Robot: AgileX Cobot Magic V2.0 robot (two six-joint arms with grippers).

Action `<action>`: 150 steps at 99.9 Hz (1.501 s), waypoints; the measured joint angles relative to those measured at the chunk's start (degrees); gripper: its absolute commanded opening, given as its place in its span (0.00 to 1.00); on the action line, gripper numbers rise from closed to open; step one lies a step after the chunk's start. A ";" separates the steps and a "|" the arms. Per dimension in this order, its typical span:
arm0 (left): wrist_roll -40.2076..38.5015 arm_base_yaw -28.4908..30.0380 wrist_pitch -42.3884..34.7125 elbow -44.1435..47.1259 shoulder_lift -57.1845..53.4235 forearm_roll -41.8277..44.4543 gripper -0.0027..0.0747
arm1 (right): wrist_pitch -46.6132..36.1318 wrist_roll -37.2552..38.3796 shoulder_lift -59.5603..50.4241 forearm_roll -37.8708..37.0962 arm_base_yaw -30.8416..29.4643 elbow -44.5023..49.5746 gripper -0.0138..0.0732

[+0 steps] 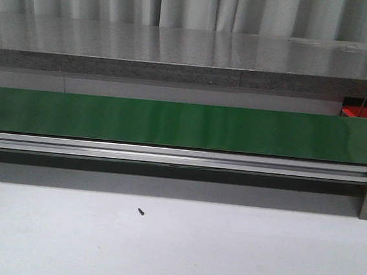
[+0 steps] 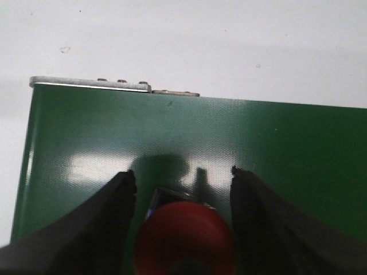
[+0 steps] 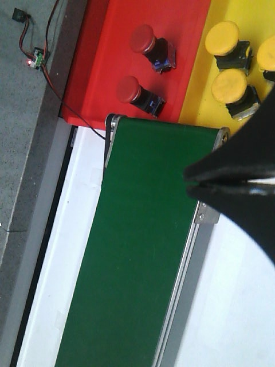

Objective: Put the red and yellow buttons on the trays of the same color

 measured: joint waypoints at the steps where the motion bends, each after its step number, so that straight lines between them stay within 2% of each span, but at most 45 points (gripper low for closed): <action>1: 0.00 0.00 0.00 0.00 0.00 0.00 0.59 | 0.00 0.00 0.00 0.00 0.00 0.00 0.05; 26: 0.11 0.00 -0.10 -0.11 0.00 -1.10 0.67 | 0.00 0.00 0.00 0.00 0.00 0.00 0.05; 76: 0.11 0.64 -1.61 -6.07 -0.61 -3.05 0.67 | 0.00 0.00 0.00 0.00 0.00 0.00 0.05; 118: 0.11 13.46 -13.16 -7.07 0.34 -3.16 0.67 | 0.00 0.00 0.00 0.00 0.00 0.00 0.05; 150: -0.11 18.77 -14.64 -10.48 8.40 -2.91 0.67 | 0.00 0.00 0.00 0.00 0.00 0.00 0.05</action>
